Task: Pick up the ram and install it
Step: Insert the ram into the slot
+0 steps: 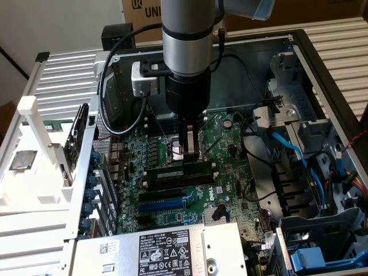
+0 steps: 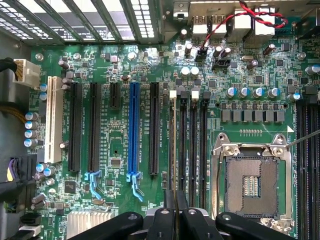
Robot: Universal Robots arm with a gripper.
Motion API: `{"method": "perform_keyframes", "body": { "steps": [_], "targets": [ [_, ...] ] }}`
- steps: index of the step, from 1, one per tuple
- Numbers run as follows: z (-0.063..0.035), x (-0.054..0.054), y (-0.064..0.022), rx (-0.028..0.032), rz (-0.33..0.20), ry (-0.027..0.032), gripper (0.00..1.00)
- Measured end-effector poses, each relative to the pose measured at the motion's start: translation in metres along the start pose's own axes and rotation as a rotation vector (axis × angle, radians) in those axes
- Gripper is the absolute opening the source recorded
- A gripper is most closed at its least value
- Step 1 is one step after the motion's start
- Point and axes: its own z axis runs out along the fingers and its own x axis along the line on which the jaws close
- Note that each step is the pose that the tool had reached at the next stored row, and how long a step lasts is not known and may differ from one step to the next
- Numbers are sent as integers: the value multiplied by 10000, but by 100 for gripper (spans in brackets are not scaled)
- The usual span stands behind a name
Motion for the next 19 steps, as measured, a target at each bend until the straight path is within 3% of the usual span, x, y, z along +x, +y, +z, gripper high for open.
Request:
{"method": "perform_keyframes", "body": {
  "steps": [19],
  "targets": [
    [5,7,-13,1,-1,-1,12]
  ]
}}
